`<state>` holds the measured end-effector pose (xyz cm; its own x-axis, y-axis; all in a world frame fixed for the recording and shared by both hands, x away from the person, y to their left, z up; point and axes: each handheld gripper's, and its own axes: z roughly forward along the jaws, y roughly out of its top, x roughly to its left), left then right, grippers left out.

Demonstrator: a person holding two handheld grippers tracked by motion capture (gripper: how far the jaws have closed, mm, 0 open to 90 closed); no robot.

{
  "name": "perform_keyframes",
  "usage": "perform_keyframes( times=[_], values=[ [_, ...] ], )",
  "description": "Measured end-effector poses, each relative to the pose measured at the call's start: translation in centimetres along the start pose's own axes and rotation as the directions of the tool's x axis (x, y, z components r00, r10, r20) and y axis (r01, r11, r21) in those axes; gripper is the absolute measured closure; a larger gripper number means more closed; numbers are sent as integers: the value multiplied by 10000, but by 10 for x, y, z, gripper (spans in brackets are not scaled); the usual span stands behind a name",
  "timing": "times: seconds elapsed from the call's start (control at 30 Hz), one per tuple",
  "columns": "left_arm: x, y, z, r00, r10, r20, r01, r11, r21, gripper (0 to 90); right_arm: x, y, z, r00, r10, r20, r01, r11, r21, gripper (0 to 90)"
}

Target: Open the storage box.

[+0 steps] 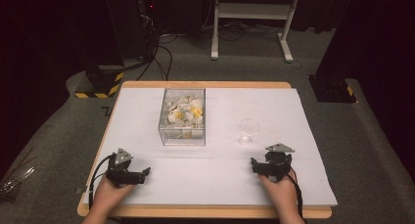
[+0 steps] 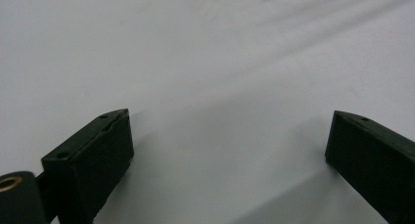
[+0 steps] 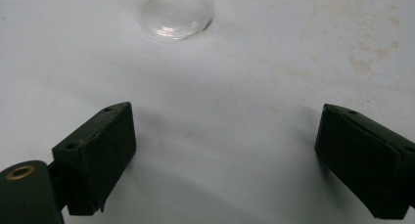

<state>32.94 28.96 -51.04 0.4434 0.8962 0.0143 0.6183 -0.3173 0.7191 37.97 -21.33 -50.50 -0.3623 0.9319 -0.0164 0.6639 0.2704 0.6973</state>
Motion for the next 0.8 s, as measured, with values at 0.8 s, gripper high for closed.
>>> perform_keyframes(
  times=[0.8],
  values=[
    [0, 0, -1, 10000, -61, -12, 61, 10000, -63, 57, 0, -4, -4, 9999, -69, -94, 69, 10000, -31, 93]
  ],
)
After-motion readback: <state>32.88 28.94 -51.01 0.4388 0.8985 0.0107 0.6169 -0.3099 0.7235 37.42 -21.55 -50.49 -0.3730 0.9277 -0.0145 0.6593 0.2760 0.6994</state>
